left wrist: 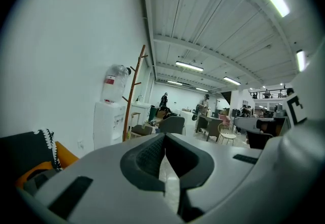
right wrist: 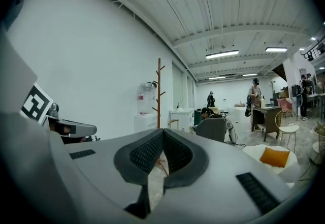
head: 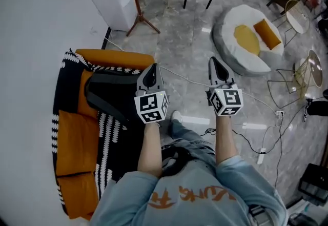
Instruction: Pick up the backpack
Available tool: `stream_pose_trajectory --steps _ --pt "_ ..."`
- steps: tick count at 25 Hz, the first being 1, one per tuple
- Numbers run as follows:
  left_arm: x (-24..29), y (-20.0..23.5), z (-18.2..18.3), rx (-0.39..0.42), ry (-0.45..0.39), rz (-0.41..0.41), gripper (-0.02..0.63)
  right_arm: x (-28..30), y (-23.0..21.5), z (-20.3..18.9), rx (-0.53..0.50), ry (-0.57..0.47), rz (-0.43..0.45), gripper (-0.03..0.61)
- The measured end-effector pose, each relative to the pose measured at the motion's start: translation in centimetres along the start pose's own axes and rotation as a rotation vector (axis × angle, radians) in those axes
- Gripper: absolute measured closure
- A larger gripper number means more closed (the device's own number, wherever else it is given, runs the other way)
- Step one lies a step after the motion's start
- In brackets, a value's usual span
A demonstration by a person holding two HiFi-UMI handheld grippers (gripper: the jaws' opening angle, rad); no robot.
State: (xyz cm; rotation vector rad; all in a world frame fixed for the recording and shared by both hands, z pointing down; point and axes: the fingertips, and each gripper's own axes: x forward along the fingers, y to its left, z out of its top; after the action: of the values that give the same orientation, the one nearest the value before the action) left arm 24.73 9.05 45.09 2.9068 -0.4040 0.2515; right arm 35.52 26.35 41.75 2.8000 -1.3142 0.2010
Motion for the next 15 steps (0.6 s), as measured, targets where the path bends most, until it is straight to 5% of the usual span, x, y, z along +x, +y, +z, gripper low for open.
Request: stream_pose_trajectory --steps 6,15 --pt "3.7 -2.0 1.6 0.066 0.022 -0.024 0.593 2.2 -4.1 -0.3 0.072 -0.008 -0.034 0.583" --pt "5.8 -2.5 0.6 0.042 0.076 -0.015 0.592 3.2 -6.6 -1.4 0.156 -0.012 -0.035 0.583"
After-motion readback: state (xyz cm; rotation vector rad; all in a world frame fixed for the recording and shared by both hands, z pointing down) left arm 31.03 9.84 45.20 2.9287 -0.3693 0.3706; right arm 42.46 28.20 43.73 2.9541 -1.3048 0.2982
